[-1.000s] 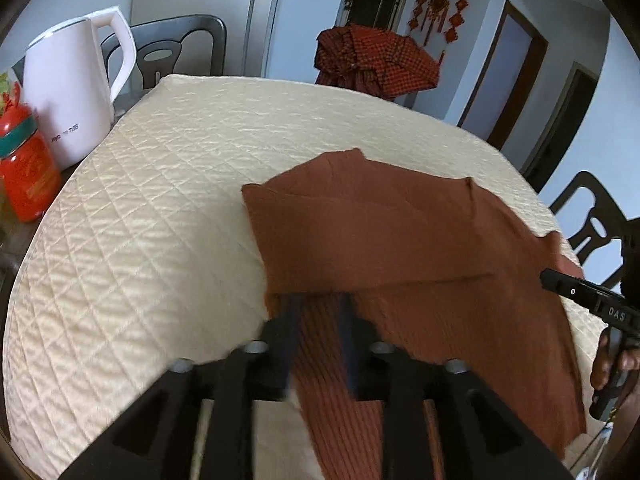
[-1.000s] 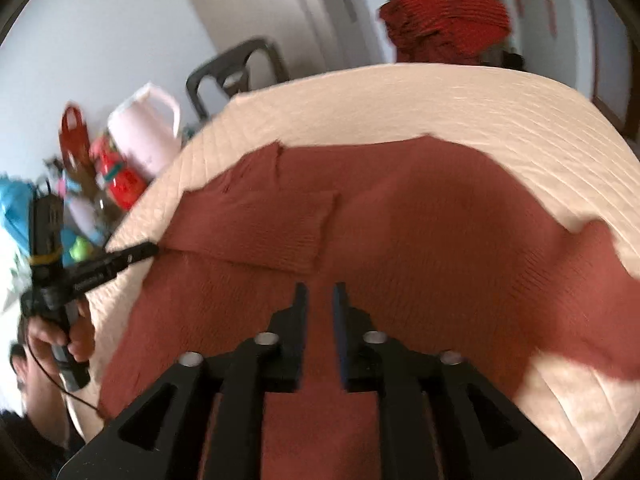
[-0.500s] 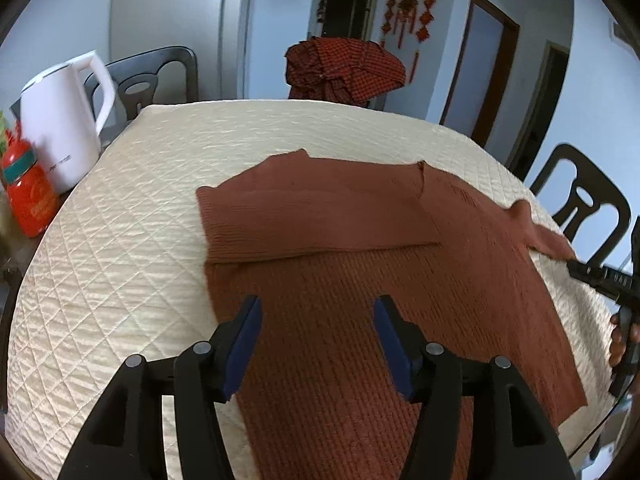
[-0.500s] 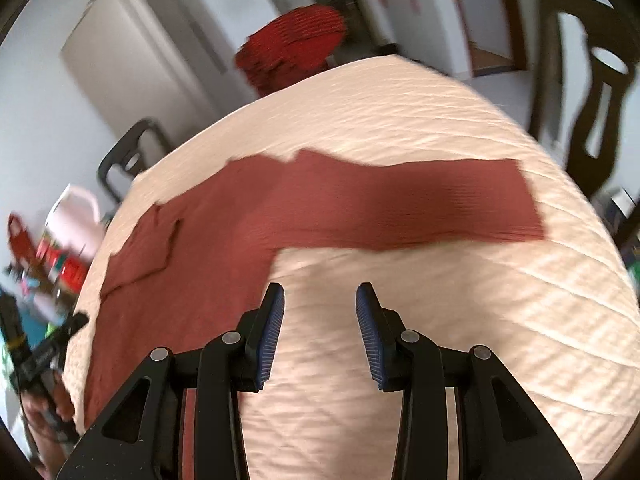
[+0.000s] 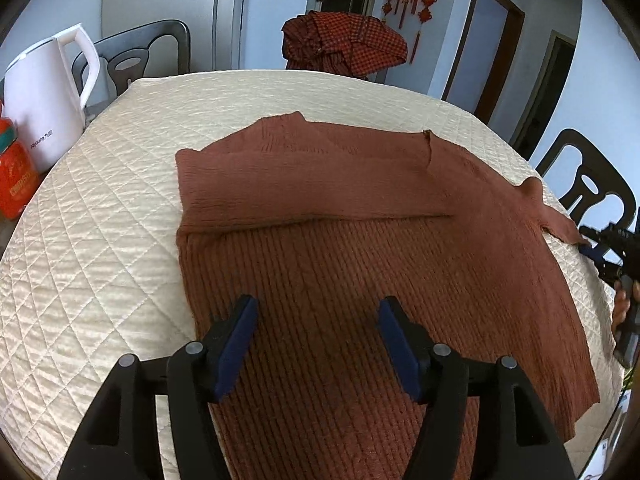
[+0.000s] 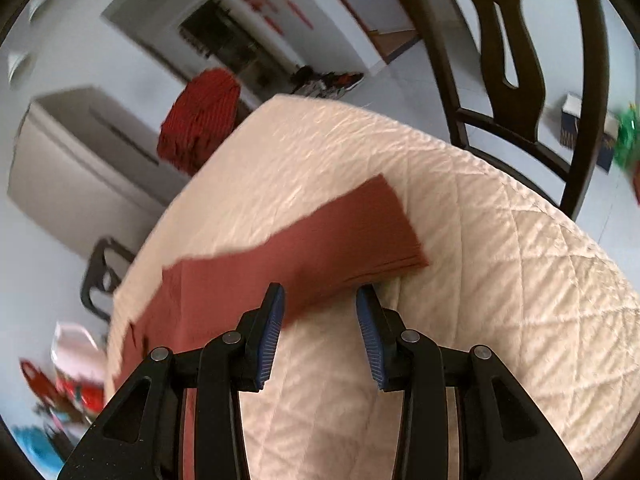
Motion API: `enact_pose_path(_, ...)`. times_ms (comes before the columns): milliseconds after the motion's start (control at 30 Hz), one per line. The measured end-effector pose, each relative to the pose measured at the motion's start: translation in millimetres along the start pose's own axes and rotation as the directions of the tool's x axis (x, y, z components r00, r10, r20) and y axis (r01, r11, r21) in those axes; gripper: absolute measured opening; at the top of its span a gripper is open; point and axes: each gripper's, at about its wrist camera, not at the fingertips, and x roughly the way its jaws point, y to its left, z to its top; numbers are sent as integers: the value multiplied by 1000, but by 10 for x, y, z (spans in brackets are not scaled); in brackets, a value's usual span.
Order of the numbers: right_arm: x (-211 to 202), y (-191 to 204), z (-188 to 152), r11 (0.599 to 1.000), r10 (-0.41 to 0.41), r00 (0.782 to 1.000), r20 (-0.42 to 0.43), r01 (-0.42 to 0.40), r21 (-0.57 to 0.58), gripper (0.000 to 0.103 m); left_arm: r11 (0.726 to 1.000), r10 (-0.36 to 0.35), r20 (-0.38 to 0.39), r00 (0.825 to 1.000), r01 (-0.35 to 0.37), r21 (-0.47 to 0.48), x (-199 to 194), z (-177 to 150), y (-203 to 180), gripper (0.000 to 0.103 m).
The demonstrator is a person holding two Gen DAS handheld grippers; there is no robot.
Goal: Fold small clothes
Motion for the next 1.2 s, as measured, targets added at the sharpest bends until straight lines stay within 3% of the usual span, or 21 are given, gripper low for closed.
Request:
enact_pose_path(100,32,-30,95,1000,-9,1000,23,9,20,34,1000,5,-1,1000,-5,5,1,-5,-18,67)
enact_pose_path(133,52,-10,128,999,-31,999,28,31,7,27,1000,5,-1,1000,-5,5,1,-6,-20,67)
enact_pose_path(167,67,3,157,999,-39,999,28,39,-2,11,1000,6,-1,1000,-6,5,1,-4,-24,67)
enact_pose_path(200,80,25,173,999,-36,999,25,36,-3,5,1000,5,-1,1000,-5,4,-1,-8,-27,67)
enact_pose_path(300,-26,297,216,997,-2,998,67,8,-80,5,1000,5,-1,1000,-5,4,1,-5,-29,68)
enact_pose_path(467,-114,1143,101,949,157,986,49,-137,-282,5,1000,9,-3,1000,-9,10,1,-8,-35,69)
enact_pose_path(567,8,1776,-197,873,248,967,-52,-247,-421,5,1000,9,-3,1000,-9,10,-1,-8,-36,69)
enact_pose_path(700,424,2299,-736,773,253,939,-235,-342,-534,5,1000,-8,1,1000,8,-5,-13,-13,-14,69)
enact_pose_path(733,533,2344,-820,761,241,934,-266,-351,-545,5,1000,-12,2,1000,12,-8,-19,-13,-3,69)
enact_pose_path(867,1059,2404,-1287,719,114,880,-461,-393,-573,10,1000,-20,3,1000,20,-13,-31,-15,17,69)
enact_pose_path(900,1070,2388,-1340,712,101,876,-472,-395,-580,16,1000,-21,3,1000,21,-14,-34,-17,15,69)
enact_pose_path(1033,771,2249,-1293,680,163,864,-477,-448,-580,19,999,-28,9,1000,29,-18,-74,-3,17,69)
enact_pose_path(1133,547,2056,-1172,683,200,866,-458,-459,-568,20,991,-125,19,992,126,-37,-134,118,-31,69)
enact_pose_path(1200,517,1971,-1154,699,195,873,-447,-443,-561,20,988,-152,44,987,153,-23,-162,270,-135,69)
